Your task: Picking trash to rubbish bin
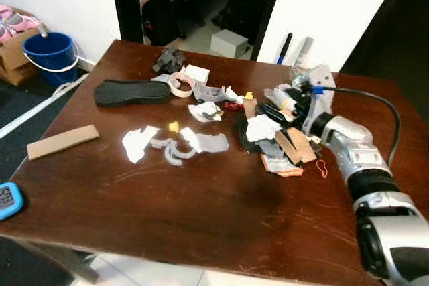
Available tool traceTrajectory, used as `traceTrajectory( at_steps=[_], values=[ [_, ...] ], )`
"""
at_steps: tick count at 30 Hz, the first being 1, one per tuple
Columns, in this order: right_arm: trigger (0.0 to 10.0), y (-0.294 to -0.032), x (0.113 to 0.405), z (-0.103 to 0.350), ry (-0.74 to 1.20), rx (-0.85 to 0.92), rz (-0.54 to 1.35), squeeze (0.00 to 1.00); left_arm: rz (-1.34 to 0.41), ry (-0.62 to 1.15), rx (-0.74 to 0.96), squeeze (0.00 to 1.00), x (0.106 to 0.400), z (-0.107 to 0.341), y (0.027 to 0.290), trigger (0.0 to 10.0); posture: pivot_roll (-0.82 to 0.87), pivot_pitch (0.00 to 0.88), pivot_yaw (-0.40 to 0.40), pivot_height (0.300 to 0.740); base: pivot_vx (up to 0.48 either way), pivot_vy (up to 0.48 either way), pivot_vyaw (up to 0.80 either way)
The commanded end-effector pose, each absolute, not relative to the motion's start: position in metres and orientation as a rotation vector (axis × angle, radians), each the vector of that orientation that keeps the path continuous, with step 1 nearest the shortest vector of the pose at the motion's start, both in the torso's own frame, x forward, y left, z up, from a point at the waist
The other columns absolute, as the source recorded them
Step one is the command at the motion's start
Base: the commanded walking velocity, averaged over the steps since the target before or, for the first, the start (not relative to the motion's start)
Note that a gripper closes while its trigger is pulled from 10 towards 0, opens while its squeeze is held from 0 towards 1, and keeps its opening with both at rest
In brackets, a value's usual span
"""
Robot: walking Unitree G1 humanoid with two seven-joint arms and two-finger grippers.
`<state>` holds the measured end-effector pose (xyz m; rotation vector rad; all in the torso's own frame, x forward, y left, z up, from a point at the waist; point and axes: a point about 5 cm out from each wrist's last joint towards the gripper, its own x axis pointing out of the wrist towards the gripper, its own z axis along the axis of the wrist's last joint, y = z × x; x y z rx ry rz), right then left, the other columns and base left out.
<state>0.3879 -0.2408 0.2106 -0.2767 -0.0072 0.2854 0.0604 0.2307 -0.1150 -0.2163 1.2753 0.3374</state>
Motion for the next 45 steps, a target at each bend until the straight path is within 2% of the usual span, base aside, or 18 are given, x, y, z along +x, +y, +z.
traceTrajectory(
  at_steps=[1, 8, 10, 11, 13, 18, 21, 28, 35, 42, 45],
  values=[
    [10.0, -0.25, 0.388, 0.211, 0.007, -0.293, 0.205, 0.0, 0.32, 1.303, -0.233, 0.0, 0.055, -0.118, 0.222, 10.0, 0.15, 0.125, -0.092, 0.74, 0.0, 0.0, 0.0],
    [10.0, -0.262, 0.389, 0.205, 0.054, -0.277, 0.063, 0.0, 0.327, 1.297, -0.238, 0.0, 0.056, -0.118, 0.222, 10.0, 0.16, 0.13, -0.1, 0.74, 0.0, 0.0, 0.0],
    [10.0, -0.242, 0.393, 0.194, 0.063, -0.182, 0.128, 0.0, 0.337, 1.299, -0.239, 0.0, 0.053, -0.118, 0.222, 10.0, 0.17, 0.139, -0.106, 0.74, 0.0, 0.0, 0.0],
    [10.0, -0.242, 0.393, 0.194, 0.063, -0.182, 0.128, 0.0, 0.337, 1.299, -0.239, 0.0, 0.053, -0.118, 0.222, 10.0, 0.17, 0.139, -0.106, 0.74, 0.0, 0.0, 0.0],
    [10.0, -0.219, 0.395, 0.181, 0.092, -0.146, 0.204, 0.0, 0.35, 1.302, -0.244, 0.0, 0.05, -0.118, 0.223, 10.0, 0.18, 0.148, -0.112, 0.74, 0.0, 0.0, 0.0],
    [10.0, -0.202, 0.397, 0.166, 0.136, -0.26, 0.174, 0.0, 0.369, 1.309, -0.25, 0.0, 0.042, -0.119, 0.222, 10.0, 0.18, 0.173, -0.124, 0.74, 0.0, 0.0, 0.0],
    [10.0, -0.194, 0.4, 0.17, 0.099, -0.224, 0.128, 0.0, 0.38, 1.329, -0.256, 0.0, 0.029, -0.121, 0.22, 10.0, 0.2, 0.222, -0.145, 0.74, 0.0, 0.0, 0.0],
    [10.0, -0.202, 0.411, 0.22, -0.103, -0.104, 0.01, 0.0, 0.421, 1.37, -0.281, 0.0, -0.002, -0.122, 0.215, 10.0, 0.24, 0.287, -0.173, 0.74, 0.0, 0.0, 0.0],
    [10.0, -0.215, 0.414, 0.249, -0.173, -0.105, -0.078, 0.0, 0.437, 1.412, -0.296, 0.0, -0.033, -0.12, 0.217, 10.0, 0.25, 0.333, -0.19, 0.74, 0.0, 0.0, 0.0],
    [10.0, -0.221, 0.415, 0.255, -0.165, -0.145, -0.127, 0.0, 0.436, 1.408, -0.29, 0.0, -0.038, -0.119, 0.219, 10.0, 0.25, 0.362, -0.195, 0.74, 0.0, 0.0, 0.0],
    [10.0, -0.239, 0.414, 0.268, -0.161, -0.181, -0.23, 0.0, 0.452, 1.259, -0.242, 0.0, -0.008, -0.115, 0.235, 10.0, 0.27, 0.415, -0.201, 0.74, 0.0, 0.0, 0.0]
  ],
)
